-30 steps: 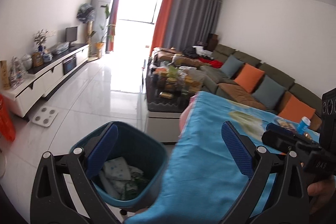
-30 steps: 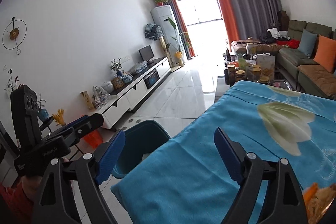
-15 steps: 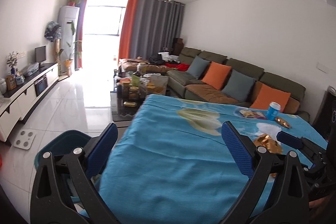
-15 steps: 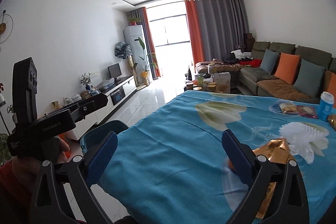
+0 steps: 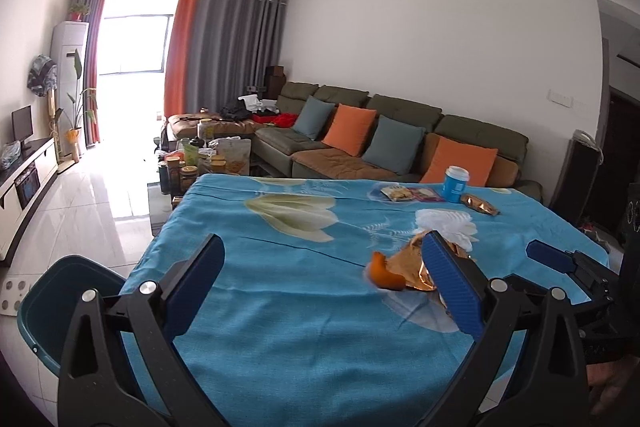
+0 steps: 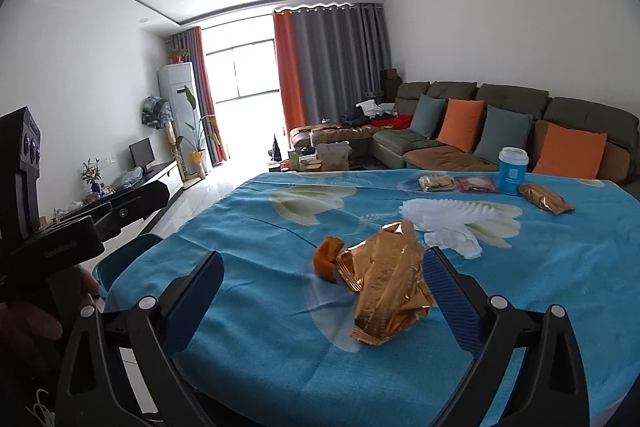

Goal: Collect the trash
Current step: 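Move both grippers back over the gold wrappers and orange peel, then grasp the gold foil wrapper with the right gripper while the left grasps the orange peel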

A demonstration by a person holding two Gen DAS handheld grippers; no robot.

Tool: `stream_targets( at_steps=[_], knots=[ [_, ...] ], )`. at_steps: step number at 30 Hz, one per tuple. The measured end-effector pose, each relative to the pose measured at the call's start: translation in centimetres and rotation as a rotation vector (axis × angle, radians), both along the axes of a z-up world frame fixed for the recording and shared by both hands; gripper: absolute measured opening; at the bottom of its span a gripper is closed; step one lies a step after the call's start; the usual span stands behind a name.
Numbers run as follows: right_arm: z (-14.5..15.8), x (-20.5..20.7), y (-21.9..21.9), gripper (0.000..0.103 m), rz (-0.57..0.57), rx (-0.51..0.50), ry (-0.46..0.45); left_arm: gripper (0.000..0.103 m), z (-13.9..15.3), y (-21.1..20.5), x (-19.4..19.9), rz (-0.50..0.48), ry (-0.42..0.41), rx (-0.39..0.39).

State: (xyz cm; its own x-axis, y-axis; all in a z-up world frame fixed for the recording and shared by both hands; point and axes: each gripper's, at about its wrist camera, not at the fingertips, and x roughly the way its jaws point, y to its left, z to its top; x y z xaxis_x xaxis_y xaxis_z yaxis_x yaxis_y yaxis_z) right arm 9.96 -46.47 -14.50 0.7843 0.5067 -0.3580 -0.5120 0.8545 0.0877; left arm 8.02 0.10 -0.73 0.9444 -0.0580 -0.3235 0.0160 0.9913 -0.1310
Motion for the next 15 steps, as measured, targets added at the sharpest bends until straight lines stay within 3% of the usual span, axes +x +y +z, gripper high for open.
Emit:
stream_targets(
  at_steps=[15],
  knots=[
    [-2.4, 2.6, -0.5, 0.096, -0.129, -0.052, 0.084, 0.097, -1.5, -1.1, 1.9, -0.055, 0.050, -0.008]
  ],
)
